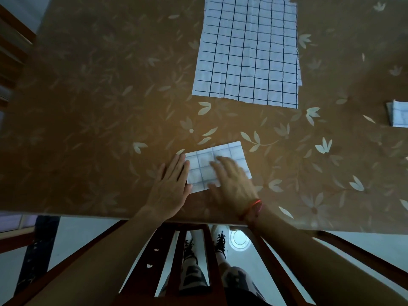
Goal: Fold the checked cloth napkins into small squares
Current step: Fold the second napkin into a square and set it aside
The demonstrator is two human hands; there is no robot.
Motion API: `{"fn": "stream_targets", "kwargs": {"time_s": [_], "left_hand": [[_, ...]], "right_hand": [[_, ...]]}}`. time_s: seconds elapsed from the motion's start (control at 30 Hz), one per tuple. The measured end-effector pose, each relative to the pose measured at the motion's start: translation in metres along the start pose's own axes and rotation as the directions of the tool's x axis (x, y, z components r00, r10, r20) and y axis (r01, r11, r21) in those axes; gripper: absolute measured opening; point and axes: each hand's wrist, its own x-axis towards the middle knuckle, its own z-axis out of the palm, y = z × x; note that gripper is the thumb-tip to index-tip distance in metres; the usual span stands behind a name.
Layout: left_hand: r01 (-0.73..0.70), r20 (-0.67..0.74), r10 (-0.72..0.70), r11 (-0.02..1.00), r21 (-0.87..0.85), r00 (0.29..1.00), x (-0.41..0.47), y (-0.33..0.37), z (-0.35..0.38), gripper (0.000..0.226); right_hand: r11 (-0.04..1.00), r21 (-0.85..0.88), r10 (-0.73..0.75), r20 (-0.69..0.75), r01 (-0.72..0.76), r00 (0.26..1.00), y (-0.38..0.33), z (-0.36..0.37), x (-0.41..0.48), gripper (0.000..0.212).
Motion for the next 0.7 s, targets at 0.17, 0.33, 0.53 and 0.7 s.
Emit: {"fn": "stream_targets", "kwargs": {"time_s": [0.17, 0.33, 0.53, 0.7], "left_hand": [[-0.026, 0.029, 0.026, 1.0, 0.001, 0.999, 0.002, -0.002, 0.0, 0.07], [-0.022, 0.037, 0.02, 0.999, 0.034, 0.999, 0.001, -0.002, 0.001, 0.074], [-0.028, 0.054, 0.024, 0.998, 0.064, 0.998, 0.001, -0.003, 0.002, 0.072], [-0.024, 0.078, 0.017, 0.996, 0.091, 0.997, 0.002, -0.004, 0.002, 0.075]], "right_hand": [[0.97, -0.109, -0.19, 0.216, 0.217, 0.958, -0.028, 0.035, -0.021, 0.065], [0.962, -0.137, -0.192, 0.273, 0.236, 0.943, -0.03, 0.038, -0.027, 0.065], [0.962, -0.129, -0.188, 0.333, 0.242, 0.924, -0.025, 0.038, -0.038, 0.068], [0.969, -0.145, -0.136, 0.373, 0.202, 0.918, -0.014, 0.026, -0.038, 0.072]]}}
